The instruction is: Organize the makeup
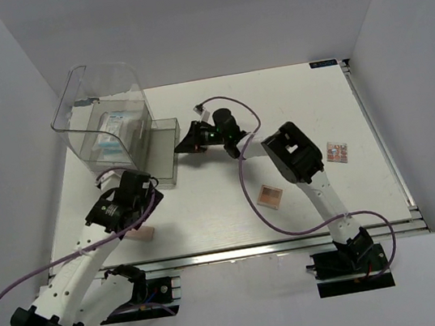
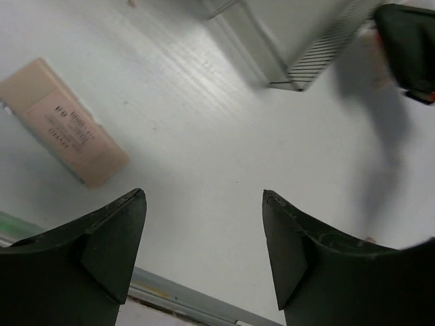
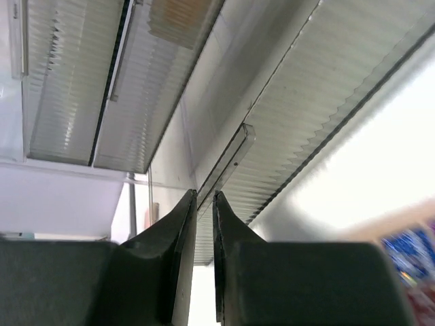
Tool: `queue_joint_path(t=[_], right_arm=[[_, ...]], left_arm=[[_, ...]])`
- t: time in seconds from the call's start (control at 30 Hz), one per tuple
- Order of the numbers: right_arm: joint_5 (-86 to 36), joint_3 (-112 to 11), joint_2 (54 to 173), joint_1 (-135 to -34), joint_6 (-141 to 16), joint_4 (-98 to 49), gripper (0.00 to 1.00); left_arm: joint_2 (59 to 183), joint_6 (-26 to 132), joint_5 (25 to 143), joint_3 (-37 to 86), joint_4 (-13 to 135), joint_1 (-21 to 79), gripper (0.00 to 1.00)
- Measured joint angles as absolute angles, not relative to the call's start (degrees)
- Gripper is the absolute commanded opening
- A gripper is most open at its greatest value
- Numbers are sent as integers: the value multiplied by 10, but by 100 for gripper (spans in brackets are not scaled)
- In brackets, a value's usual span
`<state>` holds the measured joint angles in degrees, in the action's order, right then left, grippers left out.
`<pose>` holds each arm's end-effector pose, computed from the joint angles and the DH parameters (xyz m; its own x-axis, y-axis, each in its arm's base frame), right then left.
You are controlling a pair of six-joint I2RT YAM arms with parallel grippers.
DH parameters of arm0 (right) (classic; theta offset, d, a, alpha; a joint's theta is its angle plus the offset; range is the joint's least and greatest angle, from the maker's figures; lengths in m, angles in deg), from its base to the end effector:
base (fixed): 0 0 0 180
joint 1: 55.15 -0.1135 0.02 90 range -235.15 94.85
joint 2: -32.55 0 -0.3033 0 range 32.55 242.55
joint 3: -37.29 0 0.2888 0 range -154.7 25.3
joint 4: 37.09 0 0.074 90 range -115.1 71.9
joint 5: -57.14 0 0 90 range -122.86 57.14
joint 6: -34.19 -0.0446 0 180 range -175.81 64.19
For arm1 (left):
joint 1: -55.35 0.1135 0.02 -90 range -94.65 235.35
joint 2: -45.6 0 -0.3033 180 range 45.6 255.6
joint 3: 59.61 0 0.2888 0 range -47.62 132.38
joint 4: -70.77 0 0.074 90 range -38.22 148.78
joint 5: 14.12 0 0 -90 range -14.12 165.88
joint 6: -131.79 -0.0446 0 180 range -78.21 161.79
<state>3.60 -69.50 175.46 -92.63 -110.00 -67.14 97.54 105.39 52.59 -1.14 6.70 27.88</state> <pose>0.4636 0.3889 0.1146 -0.8263 0.1883 -0.5309 -0.4927 0.2152 0.8432 0.1693 -0.0681 0.2881 -0.5437 -0.6446 -0.5375 -0.5659 0.7545 -0.3324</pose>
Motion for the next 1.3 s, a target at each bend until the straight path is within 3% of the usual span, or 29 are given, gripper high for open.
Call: queue_joint_path(t=[0.07,0.1,0.17,0.2,0.23,0.43,0.7,0.87,1.2,1.3], right_arm=[[45,-682,1744,-918,-1091,-667,17],[50,-681,1743,-914,-1086,-664,38],[62,-685,1742,-911,-1063,-649,51],[71,-689,1742,-910,-1050,-639,60],[78,-692,1742,-911,-1038,-629,64],[113,-678,1686,-909,-931,-532,69],[134,-542,1461,-874,-748,-418,72],[144,-502,1385,-820,-680,-370,73],[144,-478,1343,-703,-630,-299,72],[144,-478,1330,-694,-624,-292,72]], left_arm=[[973,1071,528,-36,53,279,80],[971,1080,529,-47,45,279,80],[964,1099,530,-70,33,279,82],[962,1106,531,-80,26,279,95],[959,1111,530,-89,20,280,98],[978,1133,520,-118,3,285,98],[1028,1118,520,-162,66,346,98],[1072,1078,529,-162,122,404,97],[1142,1020,539,-164,185,443,88],[1150,1010,534,-163,189,449,74]])
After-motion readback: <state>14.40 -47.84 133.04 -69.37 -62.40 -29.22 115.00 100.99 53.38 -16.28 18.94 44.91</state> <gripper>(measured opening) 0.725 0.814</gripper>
